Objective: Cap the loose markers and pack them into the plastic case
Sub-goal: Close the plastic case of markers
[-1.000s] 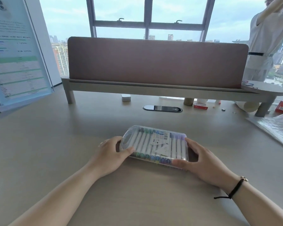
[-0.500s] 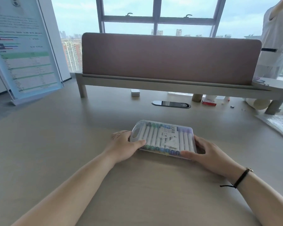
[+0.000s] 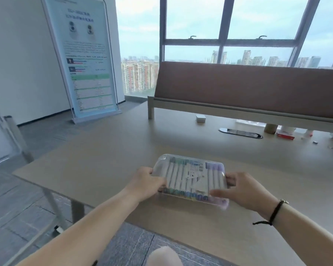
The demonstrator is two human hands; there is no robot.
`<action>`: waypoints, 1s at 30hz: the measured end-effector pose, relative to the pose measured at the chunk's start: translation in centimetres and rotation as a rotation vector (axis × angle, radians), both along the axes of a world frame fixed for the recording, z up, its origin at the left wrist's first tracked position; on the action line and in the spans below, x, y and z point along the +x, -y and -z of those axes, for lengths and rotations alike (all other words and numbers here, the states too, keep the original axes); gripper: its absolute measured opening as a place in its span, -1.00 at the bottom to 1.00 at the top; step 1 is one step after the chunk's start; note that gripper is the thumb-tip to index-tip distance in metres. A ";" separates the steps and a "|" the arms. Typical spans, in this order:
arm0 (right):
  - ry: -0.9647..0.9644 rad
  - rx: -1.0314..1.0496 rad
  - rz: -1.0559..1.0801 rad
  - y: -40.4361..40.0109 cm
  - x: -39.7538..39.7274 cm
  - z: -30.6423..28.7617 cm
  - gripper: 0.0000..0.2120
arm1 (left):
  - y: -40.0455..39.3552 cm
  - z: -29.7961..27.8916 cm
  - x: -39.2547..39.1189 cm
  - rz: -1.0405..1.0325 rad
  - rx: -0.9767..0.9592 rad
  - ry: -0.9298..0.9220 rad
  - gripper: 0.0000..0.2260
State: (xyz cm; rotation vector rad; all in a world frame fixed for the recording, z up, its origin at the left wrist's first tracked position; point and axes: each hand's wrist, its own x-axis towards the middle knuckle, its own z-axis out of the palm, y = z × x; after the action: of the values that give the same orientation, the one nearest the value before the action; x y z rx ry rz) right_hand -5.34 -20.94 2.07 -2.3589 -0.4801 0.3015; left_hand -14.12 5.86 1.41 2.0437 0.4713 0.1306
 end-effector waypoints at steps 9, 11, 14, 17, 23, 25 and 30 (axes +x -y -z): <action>0.214 0.163 -0.267 -20.5 -8.9 -3.1 -0.53 | -14.0 -2.7 -16.8 -0.437 0.275 0.207 -0.86; 0.222 0.201 -0.331 -25.5 -11.2 -3.4 -0.49 | -16.8 -3.1 -20.9 -0.563 0.318 0.249 -0.84; 0.181 0.289 -0.429 -32.6 -15.0 -3.3 -0.41 | -20.3 -3.2 -26.8 -0.699 0.384 0.287 -0.80; 0.109 0.390 -0.540 -39.2 -19.2 -2.7 -0.33 | -23.2 -2.7 -32.3 -0.889 0.411 0.294 -0.77; 0.012 0.463 -0.768 -50.6 -29.1 -1.6 -0.32 | -28.3 -0.8 -43.1 -1.200 0.430 0.289 -0.78; 0.003 0.458 -0.842 -53.7 -32.5 -1.4 -0.30 | -30.0 0.0 -46.8 -1.267 0.442 0.275 -0.66; -0.014 0.468 -1.005 -59.3 -40.0 -0.4 -0.32 | -32.1 -0.2 -54.1 -1.446 0.536 0.243 -0.71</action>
State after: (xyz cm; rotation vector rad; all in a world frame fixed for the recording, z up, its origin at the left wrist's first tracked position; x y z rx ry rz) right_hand -45.32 38.31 2.45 -1.5042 -1.5257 0.5722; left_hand -68.21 38.00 1.56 1.7001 1.7993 1.4533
